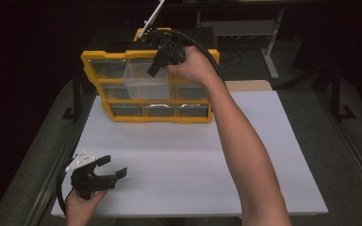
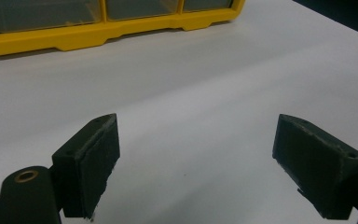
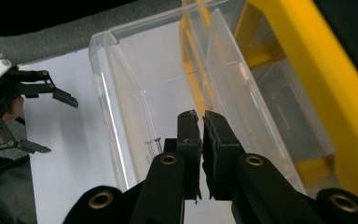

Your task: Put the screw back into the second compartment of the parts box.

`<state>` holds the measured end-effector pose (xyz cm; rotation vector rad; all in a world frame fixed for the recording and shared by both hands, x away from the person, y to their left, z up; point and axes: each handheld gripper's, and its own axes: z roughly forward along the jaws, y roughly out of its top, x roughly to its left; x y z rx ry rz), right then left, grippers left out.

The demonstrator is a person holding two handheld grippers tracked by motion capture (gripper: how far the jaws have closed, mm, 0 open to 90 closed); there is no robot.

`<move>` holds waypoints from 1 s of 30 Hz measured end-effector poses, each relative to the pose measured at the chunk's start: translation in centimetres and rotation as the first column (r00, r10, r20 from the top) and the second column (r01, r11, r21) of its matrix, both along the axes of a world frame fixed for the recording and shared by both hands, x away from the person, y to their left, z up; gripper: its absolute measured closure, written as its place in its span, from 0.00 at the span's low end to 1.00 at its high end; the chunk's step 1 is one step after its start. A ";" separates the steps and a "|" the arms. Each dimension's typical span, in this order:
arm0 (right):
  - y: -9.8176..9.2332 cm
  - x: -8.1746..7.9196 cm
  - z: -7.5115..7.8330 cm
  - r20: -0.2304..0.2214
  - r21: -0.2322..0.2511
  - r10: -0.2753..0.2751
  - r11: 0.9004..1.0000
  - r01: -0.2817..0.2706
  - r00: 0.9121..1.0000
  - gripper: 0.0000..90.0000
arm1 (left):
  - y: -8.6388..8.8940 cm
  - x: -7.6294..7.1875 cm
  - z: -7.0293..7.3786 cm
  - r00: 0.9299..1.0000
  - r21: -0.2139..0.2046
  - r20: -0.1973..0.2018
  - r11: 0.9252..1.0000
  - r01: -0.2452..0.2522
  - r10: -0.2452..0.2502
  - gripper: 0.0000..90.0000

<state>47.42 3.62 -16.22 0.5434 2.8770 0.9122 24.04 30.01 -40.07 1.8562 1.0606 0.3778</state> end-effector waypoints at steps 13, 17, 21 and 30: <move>-0.4 -0.2 0.2 0.021 0.032 -0.009 0.999 0.008 1.000 0.83 | 0.1 0.0 0.0 1.000 -0.006 0.002 1.000 -0.001 0.001 0.16; -1.2 -0.5 0.6 0.032 0.053 -0.017 0.998 0.015 0.999 0.80 | 0.1 0.0 0.0 1.000 0.006 -0.001 1.000 0.004 -0.004 0.16; -2.1 -0.7 1.0 0.038 0.076 -0.028 0.997 0.025 0.999 0.77 | -0.1 0.0 0.0 1.000 0.001 0.005 1.000 0.005 -0.005 0.16; -4.2 -1.7 2.2 0.061 0.122 -0.043 0.992 0.036 0.997 0.72 | 0.0 0.0 -0.1 1.000 0.006 0.008 1.000 0.006 -0.006 0.16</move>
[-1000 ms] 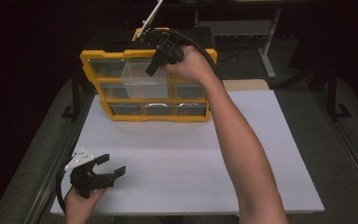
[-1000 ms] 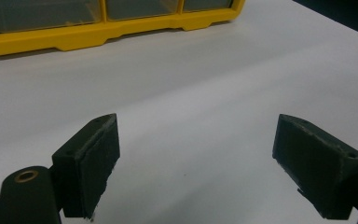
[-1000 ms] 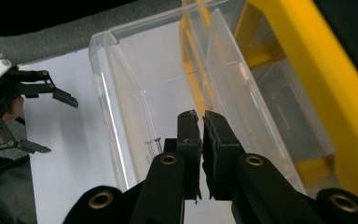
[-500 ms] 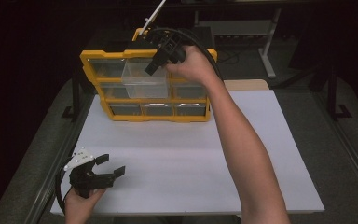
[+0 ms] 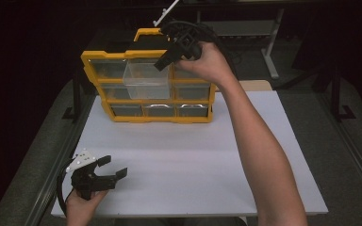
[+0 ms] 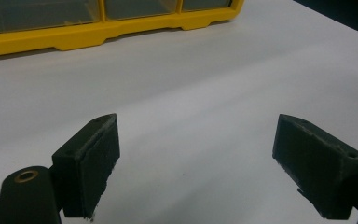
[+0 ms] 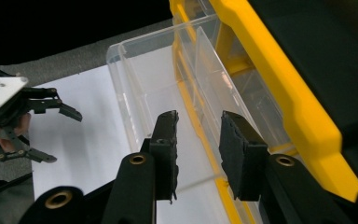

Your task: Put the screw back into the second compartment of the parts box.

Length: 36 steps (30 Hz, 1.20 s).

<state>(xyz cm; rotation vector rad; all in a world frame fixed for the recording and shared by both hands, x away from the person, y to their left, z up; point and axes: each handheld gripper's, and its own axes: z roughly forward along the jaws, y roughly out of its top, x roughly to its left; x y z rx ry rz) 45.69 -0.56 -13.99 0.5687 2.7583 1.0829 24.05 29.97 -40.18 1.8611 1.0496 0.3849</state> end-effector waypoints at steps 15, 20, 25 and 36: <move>-5.4 -3.0 0.6 0.030 0.058 -0.023 0.998 0.021 0.999 0.63 | -0.3 -0.2 -0.1 1.000 -0.018 -0.004 1.000 -0.013 0.013 0.16; -6.9 -3.8 -0.1 0.020 0.069 -0.034 0.997 0.032 0.999 0.59 | -0.4 -0.2 -0.1 1.000 -0.019 -0.005 1.000 -0.012 0.012 0.16; -8.7 -4.7 -2.0 0.010 0.080 -0.053 0.995 0.052 0.999 0.55 | -0.6 -0.2 -0.1 1.000 -0.015 -0.010 1.000 -0.008 0.008 0.16; -11.6 -5.4 -7.0 -0.021 0.081 -0.106 0.991 0.107 0.994 0.49 | -1.0 -0.2 -0.3 1.000 -0.019 -0.008 1.000 0.000 -0.001 0.16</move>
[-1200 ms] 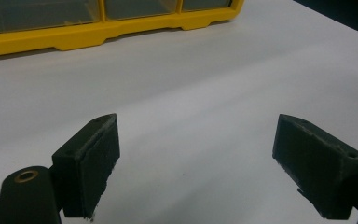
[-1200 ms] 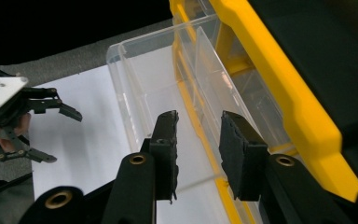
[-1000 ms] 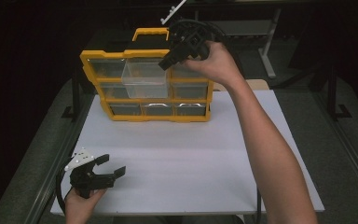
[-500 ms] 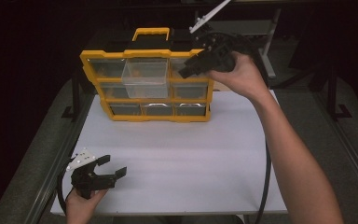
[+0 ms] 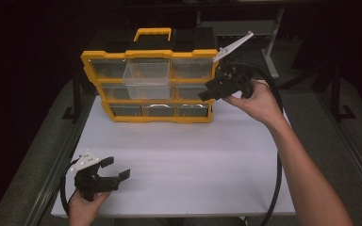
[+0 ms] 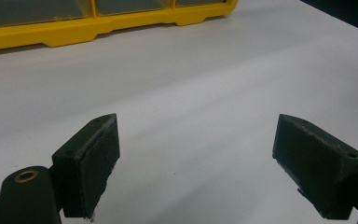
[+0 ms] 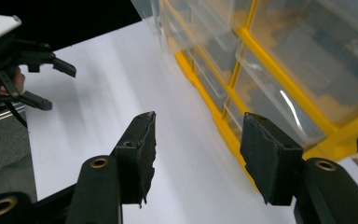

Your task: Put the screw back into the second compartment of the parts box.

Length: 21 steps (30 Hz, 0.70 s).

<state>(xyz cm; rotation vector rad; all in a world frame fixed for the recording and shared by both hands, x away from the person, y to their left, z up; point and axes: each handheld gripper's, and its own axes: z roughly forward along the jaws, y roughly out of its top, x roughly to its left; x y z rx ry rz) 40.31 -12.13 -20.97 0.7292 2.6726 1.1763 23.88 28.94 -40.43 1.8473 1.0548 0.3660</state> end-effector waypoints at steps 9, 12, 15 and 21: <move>-0.9 -0.7 -3.1 -0.027 0.000 -0.034 0.999 0.034 0.999 0.46 | 0.0 0.0 0.0 1.000 0.003 0.001 1.000 0.003 -0.003 0.16; -1.2 -0.9 -4.1 -0.033 0.003 -0.037 0.999 0.037 0.999 0.45 | -0.1 0.0 0.0 1.000 0.001 0.004 1.000 0.003 -0.003 0.16; -1.3 -1.1 -4.8 -0.043 -0.002 -0.043 0.999 0.043 0.998 0.45 | 0.0 0.1 0.0 1.000 0.010 0.009 1.000 0.008 -0.008 0.16; -1.6 -1.2 -6.0 -0.055 -0.007 -0.047 0.999 0.047 0.997 0.44 | 0.0 0.1 0.0 1.000 0.016 0.001 1.000 0.007 -0.007 0.16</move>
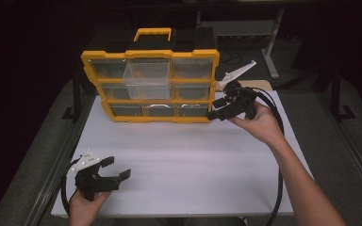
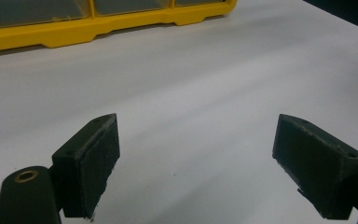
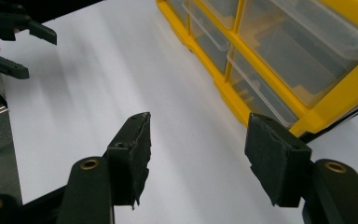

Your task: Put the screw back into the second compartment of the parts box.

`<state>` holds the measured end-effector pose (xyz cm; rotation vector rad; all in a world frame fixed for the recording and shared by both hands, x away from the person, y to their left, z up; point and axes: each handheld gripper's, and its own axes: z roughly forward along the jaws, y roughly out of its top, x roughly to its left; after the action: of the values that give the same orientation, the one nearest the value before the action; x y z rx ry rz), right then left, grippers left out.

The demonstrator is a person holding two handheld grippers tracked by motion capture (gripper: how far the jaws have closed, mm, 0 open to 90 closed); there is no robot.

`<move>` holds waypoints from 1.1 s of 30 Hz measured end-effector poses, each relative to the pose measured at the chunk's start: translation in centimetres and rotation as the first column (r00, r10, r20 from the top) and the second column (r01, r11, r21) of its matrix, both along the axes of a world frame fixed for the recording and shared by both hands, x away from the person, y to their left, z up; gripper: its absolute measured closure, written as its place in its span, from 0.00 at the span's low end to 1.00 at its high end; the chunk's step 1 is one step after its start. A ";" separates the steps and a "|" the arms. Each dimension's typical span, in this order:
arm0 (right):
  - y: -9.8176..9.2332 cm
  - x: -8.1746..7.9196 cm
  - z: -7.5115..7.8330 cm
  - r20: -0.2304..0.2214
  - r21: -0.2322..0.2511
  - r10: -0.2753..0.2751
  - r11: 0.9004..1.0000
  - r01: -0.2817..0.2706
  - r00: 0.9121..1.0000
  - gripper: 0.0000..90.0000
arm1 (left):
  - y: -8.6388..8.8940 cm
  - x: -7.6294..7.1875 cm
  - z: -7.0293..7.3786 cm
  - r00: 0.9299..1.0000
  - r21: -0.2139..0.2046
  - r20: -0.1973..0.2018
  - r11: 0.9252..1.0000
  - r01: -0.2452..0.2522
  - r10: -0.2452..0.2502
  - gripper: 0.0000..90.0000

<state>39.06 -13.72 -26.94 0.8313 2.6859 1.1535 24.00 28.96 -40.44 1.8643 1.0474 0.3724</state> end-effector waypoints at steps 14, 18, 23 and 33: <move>-1.0 -0.6 -2.4 -0.022 0.006 -0.032 0.999 0.032 0.999 0.41 | 0.0 0.0 0.0 1.000 0.001 0.001 1.000 -0.001 0.001 0.16; -1.4 -1.0 -2.9 -0.022 0.013 -0.042 0.999 0.042 0.999 0.40 | -0.1 0.0 0.0 1.000 -0.004 0.000 1.000 -0.003 0.003 0.16; -1.9 -1.2 -3.6 -0.016 0.018 -0.044 0.999 0.044 0.999 0.40 | -0.1 0.0 -0.1 1.000 0.000 -0.001 1.000 0.002 -0.002 0.16; -2.8 -2.1 -5.2 -0.022 0.021 -0.069 0.997 0.070 0.997 0.35 | -0.1 0.0 -0.2 1.000 -0.004 -0.004 1.000 -0.002 0.002 0.16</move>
<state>36.92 -16.53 -32.11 0.9376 2.6426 1.1674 24.00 28.91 -40.67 1.8614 1.0519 0.3672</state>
